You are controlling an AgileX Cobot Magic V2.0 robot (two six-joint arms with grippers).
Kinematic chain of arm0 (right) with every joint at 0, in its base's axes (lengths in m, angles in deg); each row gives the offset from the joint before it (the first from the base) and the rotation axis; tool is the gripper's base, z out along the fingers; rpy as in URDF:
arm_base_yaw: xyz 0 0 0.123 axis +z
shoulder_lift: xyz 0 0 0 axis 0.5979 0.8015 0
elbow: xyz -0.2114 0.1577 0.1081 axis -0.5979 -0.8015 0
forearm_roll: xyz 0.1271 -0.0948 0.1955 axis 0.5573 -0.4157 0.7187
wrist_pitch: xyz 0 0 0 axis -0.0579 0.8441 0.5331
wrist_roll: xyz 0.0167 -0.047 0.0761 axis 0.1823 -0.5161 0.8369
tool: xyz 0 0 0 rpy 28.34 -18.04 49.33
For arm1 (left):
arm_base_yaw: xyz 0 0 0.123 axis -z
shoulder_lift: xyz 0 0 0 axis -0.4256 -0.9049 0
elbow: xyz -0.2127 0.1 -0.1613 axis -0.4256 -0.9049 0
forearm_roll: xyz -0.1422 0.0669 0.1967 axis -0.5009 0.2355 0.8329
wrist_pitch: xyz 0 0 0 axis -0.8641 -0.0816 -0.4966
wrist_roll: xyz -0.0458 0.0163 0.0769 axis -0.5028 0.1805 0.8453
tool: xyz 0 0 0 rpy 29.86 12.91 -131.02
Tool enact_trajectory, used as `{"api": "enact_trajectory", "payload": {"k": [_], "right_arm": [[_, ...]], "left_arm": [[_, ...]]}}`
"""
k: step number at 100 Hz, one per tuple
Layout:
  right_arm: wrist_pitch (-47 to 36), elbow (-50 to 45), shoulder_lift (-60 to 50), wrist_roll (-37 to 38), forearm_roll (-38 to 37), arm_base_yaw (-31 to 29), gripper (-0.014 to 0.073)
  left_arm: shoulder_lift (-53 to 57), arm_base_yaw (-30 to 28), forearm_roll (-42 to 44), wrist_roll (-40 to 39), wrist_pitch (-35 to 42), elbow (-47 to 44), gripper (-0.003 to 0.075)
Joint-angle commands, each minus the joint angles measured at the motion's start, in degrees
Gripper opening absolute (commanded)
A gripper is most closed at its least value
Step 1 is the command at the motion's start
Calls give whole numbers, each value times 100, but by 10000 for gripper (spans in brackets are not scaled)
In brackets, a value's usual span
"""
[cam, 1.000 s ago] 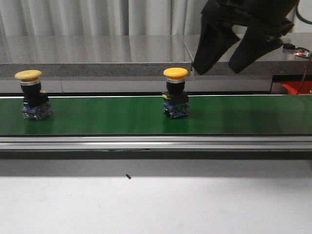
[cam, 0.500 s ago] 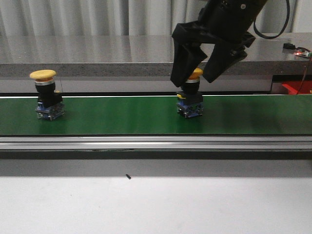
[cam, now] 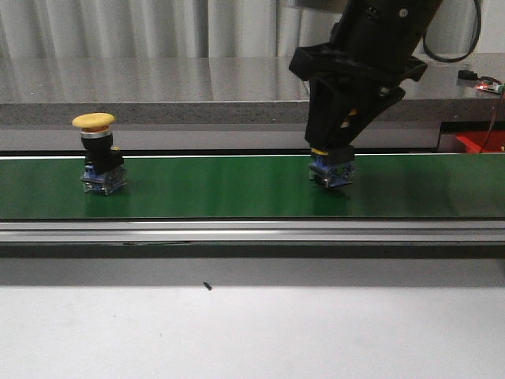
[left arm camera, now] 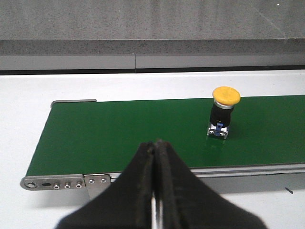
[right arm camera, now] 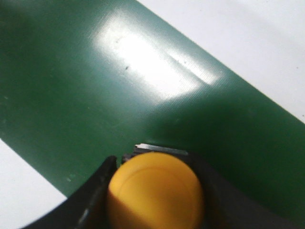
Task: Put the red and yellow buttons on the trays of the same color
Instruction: 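Carry the yellow button into the yellow tray and open the right gripper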
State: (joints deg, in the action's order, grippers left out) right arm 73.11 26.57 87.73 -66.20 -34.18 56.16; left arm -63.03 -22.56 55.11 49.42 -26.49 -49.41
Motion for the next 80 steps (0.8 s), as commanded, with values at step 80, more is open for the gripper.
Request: {"api": "enact_trajectory", "payload": {"k": [80], "right_arm": [[10,-2964,-4530,730,-385,-3768,225]], "left_arm": [[-40,10,-41,-5,389,150,-20]]}}
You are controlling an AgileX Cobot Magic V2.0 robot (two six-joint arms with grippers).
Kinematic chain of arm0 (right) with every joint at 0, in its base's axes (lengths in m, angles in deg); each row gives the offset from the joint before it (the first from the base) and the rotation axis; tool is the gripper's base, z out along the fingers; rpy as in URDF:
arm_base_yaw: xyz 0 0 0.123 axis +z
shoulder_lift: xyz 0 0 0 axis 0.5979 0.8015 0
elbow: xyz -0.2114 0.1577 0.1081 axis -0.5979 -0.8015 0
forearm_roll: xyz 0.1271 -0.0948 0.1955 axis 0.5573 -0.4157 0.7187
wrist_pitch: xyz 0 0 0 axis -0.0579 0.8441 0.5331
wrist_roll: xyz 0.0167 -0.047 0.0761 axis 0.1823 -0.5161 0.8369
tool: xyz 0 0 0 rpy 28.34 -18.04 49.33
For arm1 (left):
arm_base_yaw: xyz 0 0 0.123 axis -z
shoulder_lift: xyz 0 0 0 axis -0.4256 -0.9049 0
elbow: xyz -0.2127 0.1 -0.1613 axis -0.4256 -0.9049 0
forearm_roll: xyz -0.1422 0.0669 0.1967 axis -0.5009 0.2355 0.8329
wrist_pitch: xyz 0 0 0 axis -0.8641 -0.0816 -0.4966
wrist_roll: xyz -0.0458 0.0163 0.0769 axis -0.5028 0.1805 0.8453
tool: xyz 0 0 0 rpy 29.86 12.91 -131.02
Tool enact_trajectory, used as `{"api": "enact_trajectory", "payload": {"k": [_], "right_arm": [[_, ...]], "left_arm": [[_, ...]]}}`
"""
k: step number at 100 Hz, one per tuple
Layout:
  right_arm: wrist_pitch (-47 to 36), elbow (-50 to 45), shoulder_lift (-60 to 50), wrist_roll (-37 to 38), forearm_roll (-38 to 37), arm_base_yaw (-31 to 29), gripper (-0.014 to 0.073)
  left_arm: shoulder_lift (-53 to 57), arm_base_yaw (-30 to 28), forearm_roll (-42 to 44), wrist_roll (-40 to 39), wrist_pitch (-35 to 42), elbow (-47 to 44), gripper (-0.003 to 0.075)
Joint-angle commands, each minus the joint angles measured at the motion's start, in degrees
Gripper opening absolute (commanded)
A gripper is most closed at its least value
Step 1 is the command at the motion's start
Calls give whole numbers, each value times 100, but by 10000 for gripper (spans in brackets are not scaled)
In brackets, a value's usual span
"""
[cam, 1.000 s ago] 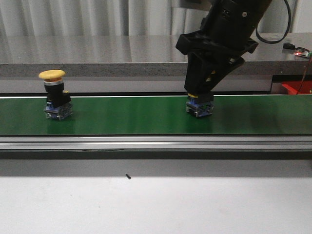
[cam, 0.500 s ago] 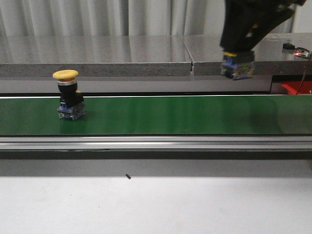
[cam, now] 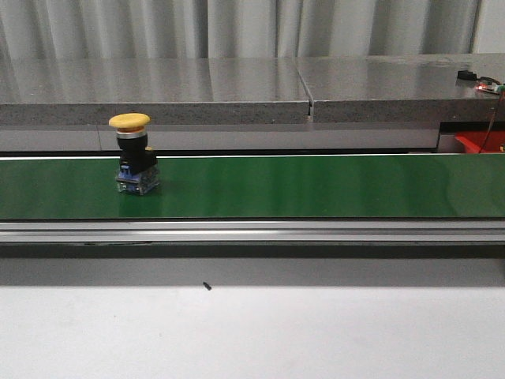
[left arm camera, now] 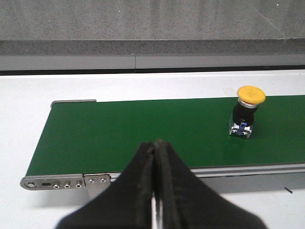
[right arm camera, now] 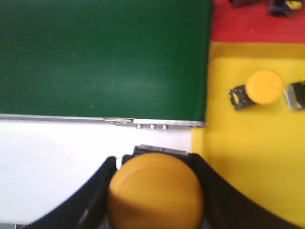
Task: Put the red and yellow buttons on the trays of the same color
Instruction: 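Carry the yellow button into the yellow tray and open the right gripper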
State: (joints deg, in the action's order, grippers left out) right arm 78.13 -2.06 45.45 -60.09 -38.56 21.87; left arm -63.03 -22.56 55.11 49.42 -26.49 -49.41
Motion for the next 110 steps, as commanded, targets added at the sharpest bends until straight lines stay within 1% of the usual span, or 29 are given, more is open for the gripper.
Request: {"api": "enact_trajectory", "payload": {"k": [1,22,42,79,99,110], "right_arm": [[-528,-136,-312,141,53,-362,225],[-930,-507,-221,411,53,-941,225],[-1385,-559,311,528,66,-1448,225],[-1915,-585,1748,528,114,-1492,225],[-2558,-918,2034,528,210,-1492,225],[-2717,-959,2143,528,250,-1492,225]], "left_arm": [[-40,10,-41,-5,389,150,-20],[-40,10,-41,-5,389,150,-20],[-40,10,-41,-5,389,150,-20],[-40,10,-41,-5,389,150,-20],[-40,10,-41,-5,389,150,-20],[-40,10,-41,-5,389,150,-20]]}}
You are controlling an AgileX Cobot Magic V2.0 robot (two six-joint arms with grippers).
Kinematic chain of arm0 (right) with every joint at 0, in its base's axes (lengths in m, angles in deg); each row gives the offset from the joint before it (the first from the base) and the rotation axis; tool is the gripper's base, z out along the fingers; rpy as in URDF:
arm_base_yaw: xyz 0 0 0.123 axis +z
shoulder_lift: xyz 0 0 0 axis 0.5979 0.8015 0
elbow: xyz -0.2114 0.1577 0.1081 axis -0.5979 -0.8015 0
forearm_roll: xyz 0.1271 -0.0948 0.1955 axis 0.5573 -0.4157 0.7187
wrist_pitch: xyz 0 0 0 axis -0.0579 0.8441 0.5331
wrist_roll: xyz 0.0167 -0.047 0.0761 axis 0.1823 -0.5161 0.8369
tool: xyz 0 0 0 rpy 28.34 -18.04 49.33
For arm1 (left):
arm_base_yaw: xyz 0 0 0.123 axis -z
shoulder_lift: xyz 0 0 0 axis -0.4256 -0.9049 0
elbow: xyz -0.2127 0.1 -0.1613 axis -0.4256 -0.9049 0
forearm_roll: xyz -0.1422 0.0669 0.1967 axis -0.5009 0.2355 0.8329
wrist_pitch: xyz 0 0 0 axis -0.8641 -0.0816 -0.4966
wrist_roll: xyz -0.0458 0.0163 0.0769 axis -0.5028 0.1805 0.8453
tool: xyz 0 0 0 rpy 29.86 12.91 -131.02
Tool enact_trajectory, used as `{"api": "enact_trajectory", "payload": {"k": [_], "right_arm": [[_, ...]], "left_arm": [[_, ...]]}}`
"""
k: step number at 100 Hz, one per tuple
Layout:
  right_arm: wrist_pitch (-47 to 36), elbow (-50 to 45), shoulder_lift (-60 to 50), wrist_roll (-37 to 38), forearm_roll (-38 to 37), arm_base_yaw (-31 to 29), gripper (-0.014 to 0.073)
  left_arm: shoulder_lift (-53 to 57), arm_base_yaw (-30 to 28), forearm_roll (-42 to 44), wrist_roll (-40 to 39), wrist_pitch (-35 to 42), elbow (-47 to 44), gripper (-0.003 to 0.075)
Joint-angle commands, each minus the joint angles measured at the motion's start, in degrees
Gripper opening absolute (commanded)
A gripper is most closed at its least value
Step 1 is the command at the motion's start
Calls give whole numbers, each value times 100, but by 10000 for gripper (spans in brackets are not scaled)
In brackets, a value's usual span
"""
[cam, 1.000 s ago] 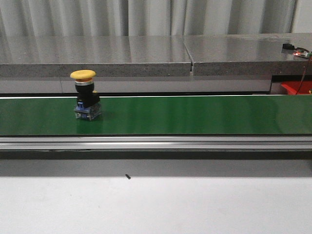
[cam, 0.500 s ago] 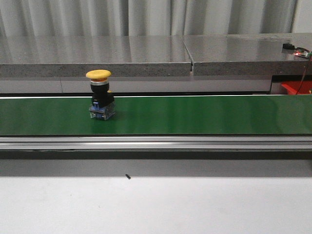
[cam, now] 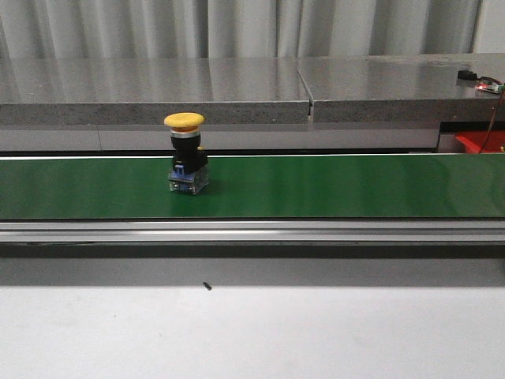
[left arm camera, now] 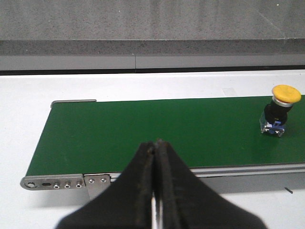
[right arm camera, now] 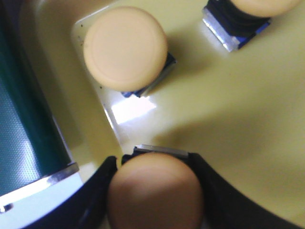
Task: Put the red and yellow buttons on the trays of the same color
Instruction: 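Carry the yellow button into the yellow tray and open the right gripper, then lower the right gripper onto the second yellow button and grasp it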
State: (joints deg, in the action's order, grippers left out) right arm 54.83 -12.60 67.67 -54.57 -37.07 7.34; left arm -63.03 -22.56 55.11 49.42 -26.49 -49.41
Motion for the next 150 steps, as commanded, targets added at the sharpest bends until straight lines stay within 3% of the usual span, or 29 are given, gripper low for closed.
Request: {"api": "enact_trajectory", "payload": {"k": [1,37,59,69,111,123,150], "right_arm": [[-388,95,-74,-24,101,-39,225],[-380,95,252,-29,101,-39,260],[-249,95,230,-29,101,-39,486],[-175,107,155,-29,101,-39,550],[192,108,-1246,-33,135,34,559],[302,156,-1786,-173,135,434,559],[931,828,-2092,-299,137,2067,559]], "left_arm": [[-40,10,-41,-5,389,150,-20],[-40,10,-41,-5,389,150,-20],[-40,10,-41,-5,389,150,-20],[-40,10,-41,-5,389,150,-20],[-40,10,-41,-5,389,150,-20],[-40,10,-41,-5,389,150,-20],[-40,10,-41,-5,389,150,-20]]}}
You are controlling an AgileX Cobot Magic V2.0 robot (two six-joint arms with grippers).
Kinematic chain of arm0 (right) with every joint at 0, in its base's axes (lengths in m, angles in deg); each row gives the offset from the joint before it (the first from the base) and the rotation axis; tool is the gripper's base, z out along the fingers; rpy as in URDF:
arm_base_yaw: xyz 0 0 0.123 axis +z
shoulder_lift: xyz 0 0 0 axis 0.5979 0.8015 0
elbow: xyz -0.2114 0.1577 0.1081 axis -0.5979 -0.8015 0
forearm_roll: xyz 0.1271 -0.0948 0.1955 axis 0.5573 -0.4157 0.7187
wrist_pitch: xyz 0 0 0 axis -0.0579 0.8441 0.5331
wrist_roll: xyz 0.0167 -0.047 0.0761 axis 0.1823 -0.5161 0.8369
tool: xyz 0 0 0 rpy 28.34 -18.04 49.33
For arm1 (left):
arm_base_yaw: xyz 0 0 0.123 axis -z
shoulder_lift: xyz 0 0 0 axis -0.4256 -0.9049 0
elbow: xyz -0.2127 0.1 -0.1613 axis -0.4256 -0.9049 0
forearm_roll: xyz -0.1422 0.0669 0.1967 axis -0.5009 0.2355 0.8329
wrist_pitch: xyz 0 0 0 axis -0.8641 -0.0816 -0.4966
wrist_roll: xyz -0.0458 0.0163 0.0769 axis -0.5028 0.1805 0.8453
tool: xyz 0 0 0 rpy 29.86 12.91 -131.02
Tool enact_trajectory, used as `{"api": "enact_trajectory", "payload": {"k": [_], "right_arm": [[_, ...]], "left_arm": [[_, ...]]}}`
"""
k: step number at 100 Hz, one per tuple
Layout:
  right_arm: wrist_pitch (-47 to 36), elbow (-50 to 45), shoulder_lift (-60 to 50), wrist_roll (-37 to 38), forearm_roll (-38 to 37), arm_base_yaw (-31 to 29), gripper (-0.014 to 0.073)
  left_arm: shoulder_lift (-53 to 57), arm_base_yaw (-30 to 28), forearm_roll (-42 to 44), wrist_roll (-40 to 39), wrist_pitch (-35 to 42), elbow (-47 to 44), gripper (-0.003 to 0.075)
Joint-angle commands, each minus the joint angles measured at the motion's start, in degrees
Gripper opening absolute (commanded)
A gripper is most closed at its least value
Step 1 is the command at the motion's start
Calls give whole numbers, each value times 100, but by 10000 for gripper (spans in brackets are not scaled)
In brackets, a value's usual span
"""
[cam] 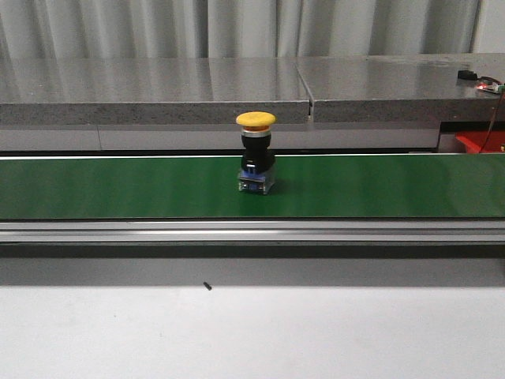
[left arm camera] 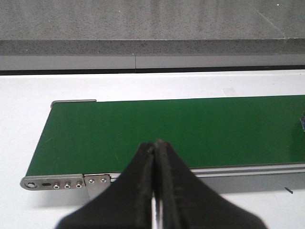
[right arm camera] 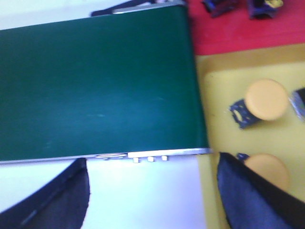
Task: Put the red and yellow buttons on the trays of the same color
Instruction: 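Lower the right gripper onto the second yellow button and grasp it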
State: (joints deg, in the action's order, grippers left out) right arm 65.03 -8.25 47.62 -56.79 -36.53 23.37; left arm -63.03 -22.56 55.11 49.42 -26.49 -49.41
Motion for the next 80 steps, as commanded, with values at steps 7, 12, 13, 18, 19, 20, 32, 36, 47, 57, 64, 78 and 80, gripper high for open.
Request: {"api": "enact_trajectory", "payload": {"k": [7,12,13,18,19,20,32,36,47,57,64,78,80], "right_arm": [[-116,573,-30,-77,83,837,559],[-116,751,59,-77,83,1102,559],[-116,774,75,-77,83,1173,559],[-102,942,239,-77,83,1408,559],[-91,987,264,-77,83,1441,559],[-94,1010,288,-77,83,1506,559],[10,1382,787,-77,83,2051,559],[65,1508,945,-77,83,2208,559],[102,1825,1465,-77,78,2645,559],[108,2093,1912,-77,78,2886,559],[133,2265,2195,-77,78,3005,559],[199,2590,2681,-77,78,3254,559],[199,2633,2740,-77,78,3296,559]], "left_arm": [[-40,10,-41,-5,389,150,-20],[-40,10,-41,-5,389,150,-20],[-40,10,-41,-5,389,150,-20],[-40,10,-41,-5,389,150,-20],[-40,10,-41,-5,389,150,-20],[-40,10,-41,-5,389,150,-20],[-40,10,-41,-5,389,150,-20],[-40,10,-41,-5,389,150,-20],[-40,10,-41,-5,389,150,-20],[-40,10,-41,-5,389,150,-20],[-40,10,-41,-5,389,150,-20],[-40,10,-41,-5,389,150,-20],[-40,10,-41,-5,389,150,-20]]}}
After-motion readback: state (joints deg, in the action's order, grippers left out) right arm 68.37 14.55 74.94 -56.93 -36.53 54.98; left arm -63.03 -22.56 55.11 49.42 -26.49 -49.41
